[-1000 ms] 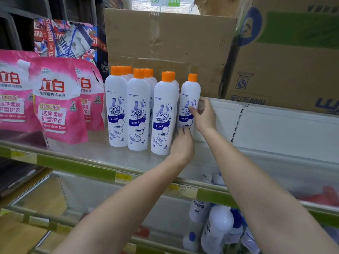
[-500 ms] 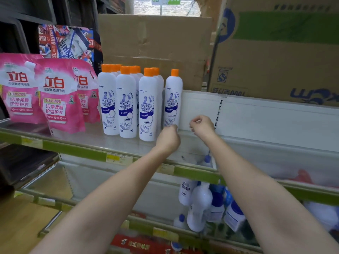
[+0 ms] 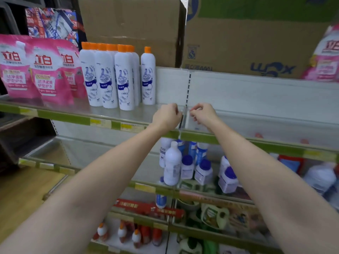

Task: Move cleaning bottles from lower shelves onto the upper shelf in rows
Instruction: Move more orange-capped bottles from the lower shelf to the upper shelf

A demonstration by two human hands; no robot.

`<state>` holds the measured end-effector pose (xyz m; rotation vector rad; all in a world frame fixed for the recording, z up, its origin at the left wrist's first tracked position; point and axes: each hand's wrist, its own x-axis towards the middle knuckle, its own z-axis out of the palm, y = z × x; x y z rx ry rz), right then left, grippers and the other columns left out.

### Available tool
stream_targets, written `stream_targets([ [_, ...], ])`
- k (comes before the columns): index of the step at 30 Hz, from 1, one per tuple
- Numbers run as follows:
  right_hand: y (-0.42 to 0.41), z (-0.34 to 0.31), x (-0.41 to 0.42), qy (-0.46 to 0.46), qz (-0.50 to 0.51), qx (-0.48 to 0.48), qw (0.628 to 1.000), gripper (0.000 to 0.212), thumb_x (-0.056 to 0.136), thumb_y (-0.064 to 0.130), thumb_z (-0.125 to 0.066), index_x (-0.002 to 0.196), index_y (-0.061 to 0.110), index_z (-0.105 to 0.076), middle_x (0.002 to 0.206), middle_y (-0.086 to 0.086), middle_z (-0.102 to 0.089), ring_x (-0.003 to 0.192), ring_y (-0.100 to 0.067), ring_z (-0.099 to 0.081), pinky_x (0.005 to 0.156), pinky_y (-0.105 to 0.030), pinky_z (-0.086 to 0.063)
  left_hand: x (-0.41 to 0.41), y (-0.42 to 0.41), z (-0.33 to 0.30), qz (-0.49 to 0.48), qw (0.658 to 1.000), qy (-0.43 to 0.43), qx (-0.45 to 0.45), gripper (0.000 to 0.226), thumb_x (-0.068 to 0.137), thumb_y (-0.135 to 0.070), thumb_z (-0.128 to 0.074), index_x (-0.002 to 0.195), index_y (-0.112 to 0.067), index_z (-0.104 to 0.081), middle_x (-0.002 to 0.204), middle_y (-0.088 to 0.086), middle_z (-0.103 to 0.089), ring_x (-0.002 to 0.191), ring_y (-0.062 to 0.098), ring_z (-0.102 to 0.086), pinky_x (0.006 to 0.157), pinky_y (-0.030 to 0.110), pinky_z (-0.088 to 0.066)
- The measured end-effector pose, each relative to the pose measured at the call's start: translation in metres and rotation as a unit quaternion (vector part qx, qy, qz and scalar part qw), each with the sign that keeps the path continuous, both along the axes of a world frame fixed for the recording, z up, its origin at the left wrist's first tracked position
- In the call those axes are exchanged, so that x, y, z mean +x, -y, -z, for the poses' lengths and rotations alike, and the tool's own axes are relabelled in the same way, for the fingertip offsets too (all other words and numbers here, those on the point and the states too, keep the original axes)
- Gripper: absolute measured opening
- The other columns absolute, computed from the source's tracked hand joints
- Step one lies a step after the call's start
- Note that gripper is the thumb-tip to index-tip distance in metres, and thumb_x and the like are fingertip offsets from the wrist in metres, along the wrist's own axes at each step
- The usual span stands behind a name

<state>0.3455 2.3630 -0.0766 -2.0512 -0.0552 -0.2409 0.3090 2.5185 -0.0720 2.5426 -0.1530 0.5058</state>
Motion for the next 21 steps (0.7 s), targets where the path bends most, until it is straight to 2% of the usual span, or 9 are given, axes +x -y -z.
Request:
stream_targets([
  [2, 0.025, -0.004, -0.016, -0.008, 0.004, 0.037, 0.999, 0.019, 0.088, 0.000, -0.061, 0.076, 0.015, -0.062, 0.074, -0.011, -0.065, 0.056, -0.016, -0.056, 0.049, -0.026, -0.043, -0.015, 0.025, 0.000, 0.026, 1.000, 0.011, -0.001, 0.026, 0.099, -0.034, -0.049, 0.092, -0.012, -0.061, 0.087, 0.007, -0.066, 0.081, 0.030, -0.061, 0.064, 0.032, -0.040],
  [5, 0.062, -0.005, -0.040, -0.020, 0.004, 0.086, 0.996, 0.018, 0.088, -0.006, -0.059, 0.080, 0.010, -0.062, 0.071, -0.011, -0.062, 0.054, -0.015, -0.054, 0.045, -0.023, -0.042, -0.032, 0.059, 0.007, 0.056, 0.998, 0.017, 0.036, 0.022, 0.098, -0.032, -0.050, 0.084, -0.016, -0.054, 0.092, 0.010, -0.067, 0.089, 0.033, -0.062, 0.065, 0.033, -0.039],
  [9, 0.103, 0.008, -0.070, -0.062, -0.012, 0.111, 0.992, 0.020, 0.090, -0.008, -0.061, 0.080, 0.009, -0.060, 0.069, -0.010, -0.060, 0.049, -0.012, -0.056, 0.046, -0.021, -0.044, -0.048, 0.095, 0.031, 0.076, 0.991, -0.022, 0.103, 0.022, 0.096, -0.033, -0.051, 0.086, -0.015, -0.057, 0.100, 0.014, -0.067, 0.095, 0.036, -0.063, 0.069, 0.033, -0.039],
  [12, 0.122, 0.027, -0.088, -0.103, -0.031, 0.112, 0.988, 0.016, 0.092, -0.007, -0.061, 0.086, 0.007, -0.060, 0.071, -0.010, -0.062, 0.054, -0.014, -0.057, 0.051, -0.023, -0.048, -0.054, 0.107, 0.060, 0.093, 0.988, -0.072, 0.101, 0.021, 0.093, -0.031, -0.054, 0.082, -0.013, -0.056, 0.084, 0.007, -0.059, 0.084, 0.033, -0.060, 0.067, 0.033, -0.040],
  [15, 0.132, 0.055, -0.098, -0.120, -0.031, 0.094, 0.988, 0.013, 0.092, -0.007, -0.062, 0.088, 0.005, -0.062, 0.075, -0.014, -0.062, 0.058, -0.017, -0.058, 0.052, -0.024, -0.050, -0.054, 0.105, 0.092, 0.095, 0.984, -0.116, 0.092, 0.033, 0.094, -0.028, -0.053, 0.065, -0.016, -0.044, 0.066, 0.000, -0.048, 0.079, 0.031, -0.057, 0.062, 0.032, -0.037],
  [18, 0.133, 0.080, -0.103, -0.144, -0.024, 0.084, 0.986, 0.010, 0.092, -0.008, -0.062, 0.091, 0.002, -0.063, 0.076, -0.014, -0.063, 0.060, -0.018, -0.059, 0.052, -0.024, -0.049, -0.050, 0.098, 0.114, 0.094, 0.980, -0.155, 0.080, 0.037, 0.094, -0.022, -0.051, 0.062, -0.015, -0.035, 0.060, 0.002, -0.041, 0.068, 0.028, -0.046, 0.051, 0.029, -0.028],
  [21, 0.131, 0.096, -0.104, -0.159, -0.018, 0.061, 0.985, 0.007, 0.093, -0.005, -0.062, 0.097, 0.000, -0.065, 0.075, -0.010, -0.066, 0.062, -0.016, -0.060, 0.054, -0.024, -0.051, -0.042, 0.093, 0.126, 0.083, 0.980, -0.172, 0.065, 0.032, 0.091, -0.020, -0.050, 0.064, -0.016, -0.034, 0.061, 0.002, -0.041, 0.063, 0.025, -0.043, 0.051, 0.029, -0.028],
])
